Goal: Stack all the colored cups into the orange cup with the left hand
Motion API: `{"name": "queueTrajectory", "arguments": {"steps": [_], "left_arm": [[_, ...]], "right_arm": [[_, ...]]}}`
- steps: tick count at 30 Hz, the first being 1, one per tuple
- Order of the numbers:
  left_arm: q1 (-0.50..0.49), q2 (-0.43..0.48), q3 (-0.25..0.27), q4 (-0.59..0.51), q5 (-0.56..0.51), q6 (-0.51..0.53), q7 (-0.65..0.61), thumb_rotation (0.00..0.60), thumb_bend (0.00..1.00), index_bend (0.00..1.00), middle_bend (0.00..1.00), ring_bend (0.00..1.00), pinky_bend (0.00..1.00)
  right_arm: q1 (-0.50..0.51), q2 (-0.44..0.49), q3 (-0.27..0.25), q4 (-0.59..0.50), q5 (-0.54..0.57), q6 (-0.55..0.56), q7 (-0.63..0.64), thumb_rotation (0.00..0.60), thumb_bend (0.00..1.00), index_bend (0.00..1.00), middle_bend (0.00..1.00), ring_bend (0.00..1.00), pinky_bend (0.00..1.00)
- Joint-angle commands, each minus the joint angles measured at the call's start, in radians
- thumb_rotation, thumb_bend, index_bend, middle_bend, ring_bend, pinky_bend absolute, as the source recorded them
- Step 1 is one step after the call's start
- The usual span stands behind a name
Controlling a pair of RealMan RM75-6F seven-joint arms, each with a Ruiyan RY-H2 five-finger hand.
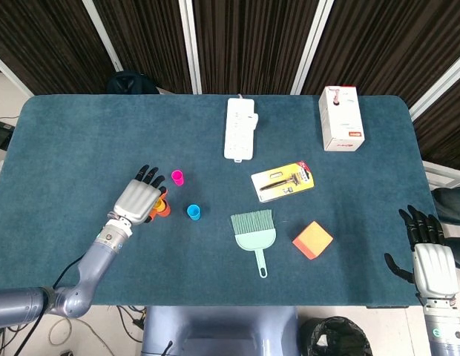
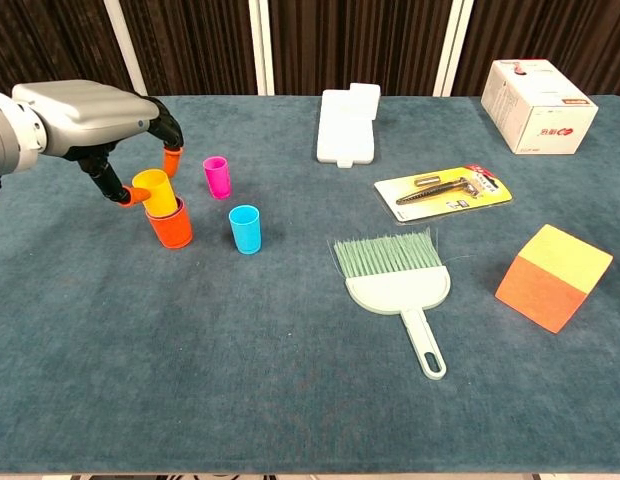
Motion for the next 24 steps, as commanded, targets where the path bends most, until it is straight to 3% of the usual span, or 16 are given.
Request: {"name": "queueTrajectory", "arguments": {"steps": [1, 16, 24], "left_arm": [[-0.002, 0.001, 0.004, 0.000, 0.000, -0.001, 0.005, 0.600, 0.36, 0.23, 0.15, 0.00, 0.00], [-0.011, -0.014, -0.003, -0.026, 0.018, 0.011, -0.001, 0.600, 0.30, 0.20, 0.15, 0.00, 0.00], [-0.044, -0.075, -0.017, -0.016, 0.009, -0.002, 0.018, 0.600, 0.27, 0.20, 0.15, 0.00, 0.00]], "right_arm": [[0.000, 0.000, 0.000, 0.000, 0.000, 0.000, -0.001, 0.600, 0.34, 0.09, 0.05, 0.09, 0.04], [-0.003, 0.004, 0.004, -0.004, 0.004, 0.006, 0.003, 0.600, 0.34, 0.09, 0.05, 0.09, 0.04], [-0.003, 0.006, 0.003, -0.005, 0.008, 0.000, 0.010, 0.600, 0.34, 0.09, 0.05, 0.09, 0.04]]}}
